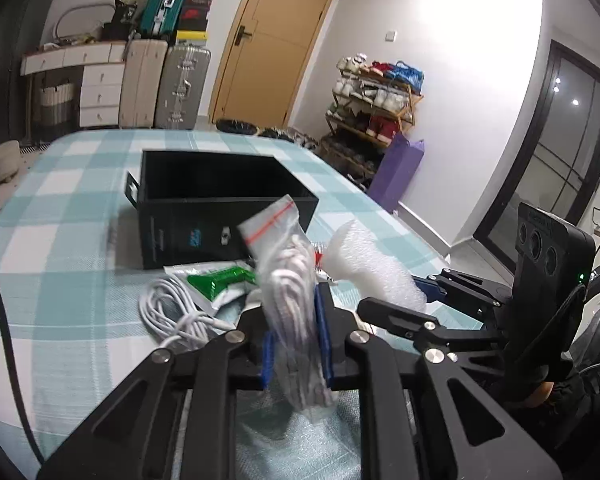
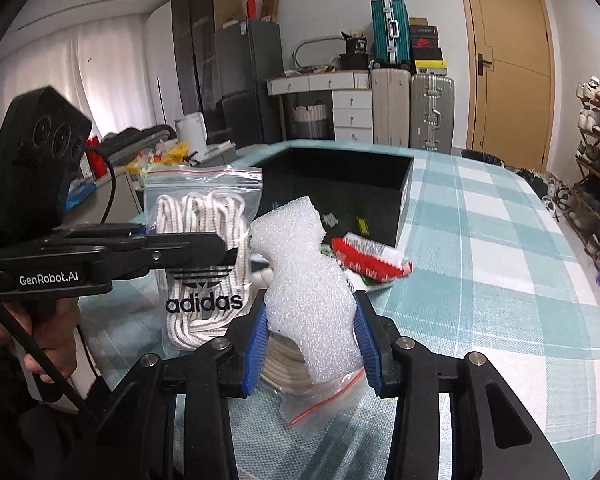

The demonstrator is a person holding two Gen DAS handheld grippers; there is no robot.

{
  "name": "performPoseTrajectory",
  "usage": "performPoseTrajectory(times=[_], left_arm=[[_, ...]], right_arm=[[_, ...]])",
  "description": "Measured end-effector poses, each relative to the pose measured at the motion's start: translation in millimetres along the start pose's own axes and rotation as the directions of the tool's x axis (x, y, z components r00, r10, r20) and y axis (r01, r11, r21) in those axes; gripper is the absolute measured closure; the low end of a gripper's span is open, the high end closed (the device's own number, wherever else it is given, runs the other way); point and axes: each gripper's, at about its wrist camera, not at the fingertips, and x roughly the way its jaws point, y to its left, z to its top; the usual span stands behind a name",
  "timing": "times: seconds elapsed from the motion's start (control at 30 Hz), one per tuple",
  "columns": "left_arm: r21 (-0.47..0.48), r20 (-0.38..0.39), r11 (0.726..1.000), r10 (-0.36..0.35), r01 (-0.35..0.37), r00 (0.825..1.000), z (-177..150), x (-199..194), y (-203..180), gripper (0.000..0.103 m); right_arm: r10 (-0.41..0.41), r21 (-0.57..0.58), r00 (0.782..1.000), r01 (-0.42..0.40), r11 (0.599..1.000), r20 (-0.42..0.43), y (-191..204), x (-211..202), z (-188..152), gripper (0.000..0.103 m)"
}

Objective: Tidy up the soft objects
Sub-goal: 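Carry the zip bag with the left tool while the right tool carries the foam into the black box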

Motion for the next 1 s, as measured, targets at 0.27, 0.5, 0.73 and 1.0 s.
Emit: performPoseTrajectory(times=[0.27,0.5,0.73,1.0], left_arm=[[0.012,0.076,0.999,0.03,-0.031,0.997,12.9,-26.4,3.5,0.088],[0.012,0.129,0.996,0.085,-0.087,0.988,32.9,-36.8,16.5,0.088],[0.022,0.17,0.988,0.145,-0.151,0.975,56.3,-33.7,29.6,0.088],[0.021,0.182,0.984,0.172,-0.179,0.968,75.8,-13.5,38.0,0.088]], right_arm=[[0.028,-0.007,0.998,-0.027,1.0,0.063,5.3,-19.2,20.6,0.062],[0.044,-0.004,0.995,-0.044,0.999,0.091,5.4,-25.4,42.0,0.062],[0.068,0.03,0.992,-0.072,0.997,0.105,-2.6,-23.0,61.8,0.062],[0.043,0.059,0.996,-0.048,0.997,0.083,-14.2,-3.0,80.6,0.062]])
